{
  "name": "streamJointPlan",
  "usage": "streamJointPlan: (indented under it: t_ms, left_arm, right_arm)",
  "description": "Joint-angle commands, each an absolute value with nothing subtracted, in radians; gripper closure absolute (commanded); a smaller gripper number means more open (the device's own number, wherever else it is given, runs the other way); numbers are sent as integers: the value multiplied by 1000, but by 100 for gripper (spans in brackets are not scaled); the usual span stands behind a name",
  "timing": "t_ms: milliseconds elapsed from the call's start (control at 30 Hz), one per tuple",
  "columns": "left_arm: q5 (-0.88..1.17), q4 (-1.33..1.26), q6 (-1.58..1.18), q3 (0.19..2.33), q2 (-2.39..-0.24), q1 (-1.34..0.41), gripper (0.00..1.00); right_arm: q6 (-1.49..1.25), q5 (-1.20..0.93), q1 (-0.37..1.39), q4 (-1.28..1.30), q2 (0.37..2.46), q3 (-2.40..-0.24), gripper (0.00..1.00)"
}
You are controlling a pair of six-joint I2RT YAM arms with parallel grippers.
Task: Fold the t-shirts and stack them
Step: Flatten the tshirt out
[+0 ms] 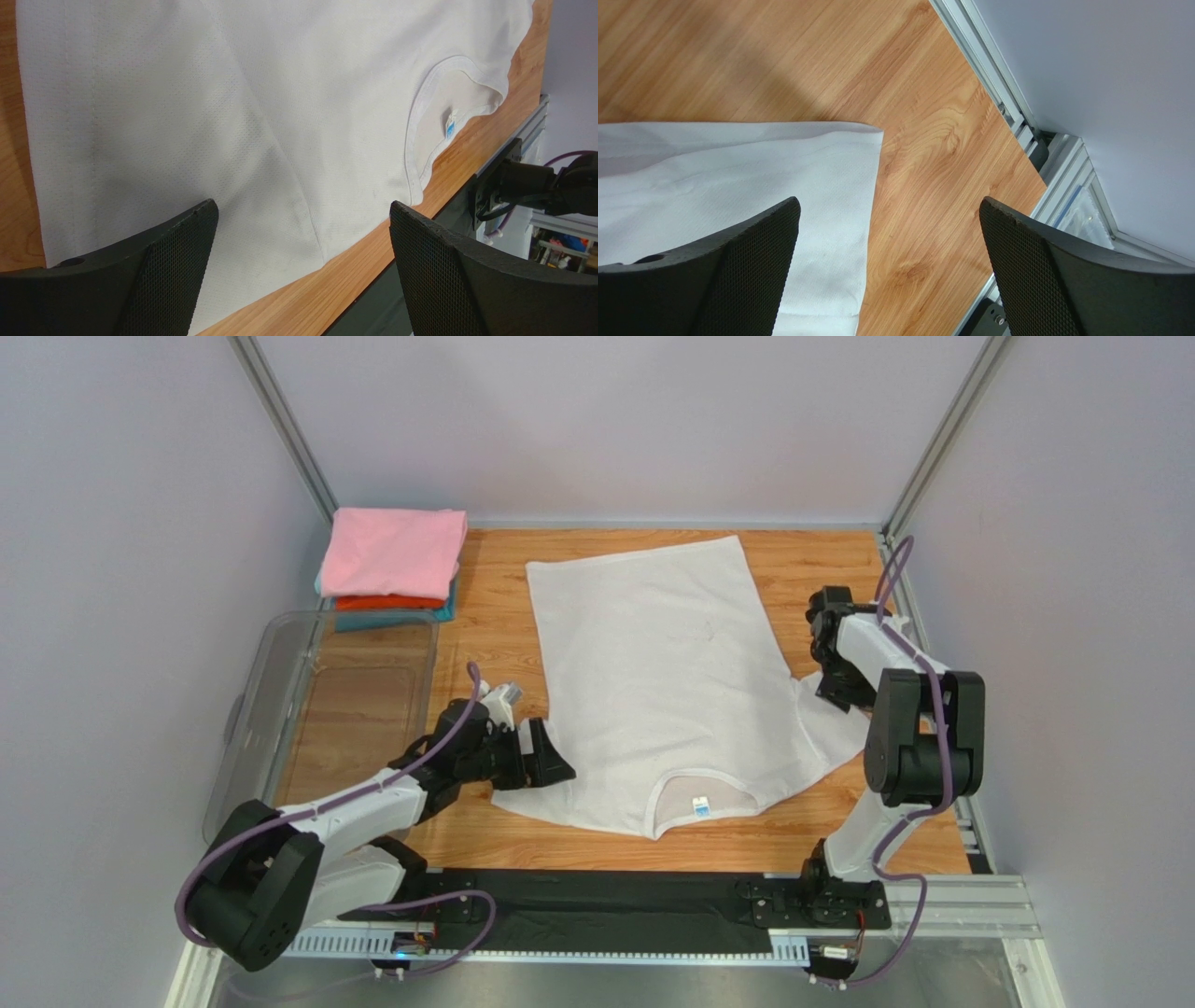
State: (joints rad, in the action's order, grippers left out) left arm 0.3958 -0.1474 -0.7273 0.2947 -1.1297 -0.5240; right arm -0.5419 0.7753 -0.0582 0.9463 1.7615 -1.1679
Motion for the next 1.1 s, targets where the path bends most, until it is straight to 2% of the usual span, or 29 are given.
streamJointPlan:
  t_ms: [0,133,167,233,400,533,633,733,933,1067]
  left_arm:
    - [405,-66,-701,259,-1115,-526,1]
    - [429,-63,-710,258,-1082,-526,1]
    - [434,-61,-713,256,-1062,-526,1]
    - [439,-45,-726,256,-1033,-526,2]
    - [393,78,-733,302,-913,-538,2]
    - [382,109,-733,348,-861,-551,1]
    - [352,120,-704,419,-893,-551,0]
    - [318,89,-654,515,-1004,-551,0]
    - [276,98,-577,832,-1442,-545,0]
    - [279,152,-554,1007,-1653,-538,3]
  right_arm:
    - [-575,727,-28,968,1637,-1180,0]
    - [-554,493,-5,896,1392,-1082,0]
    - [-545,353,-5,837,1343,-1010,0]
    - [-534,226,58,783,1263,-939,0]
    - [-577,173,233,749,1102,-807,0]
    - [-658,138,388,687,1069,-720,0]
    - [-706,121,417,635,1084,-663,0]
    - [-718,100,416,578,1112,-632,0]
    - [-716,179,408,575,1147,-601,0]
    - [-716,176,351,546,1183,-580,0]
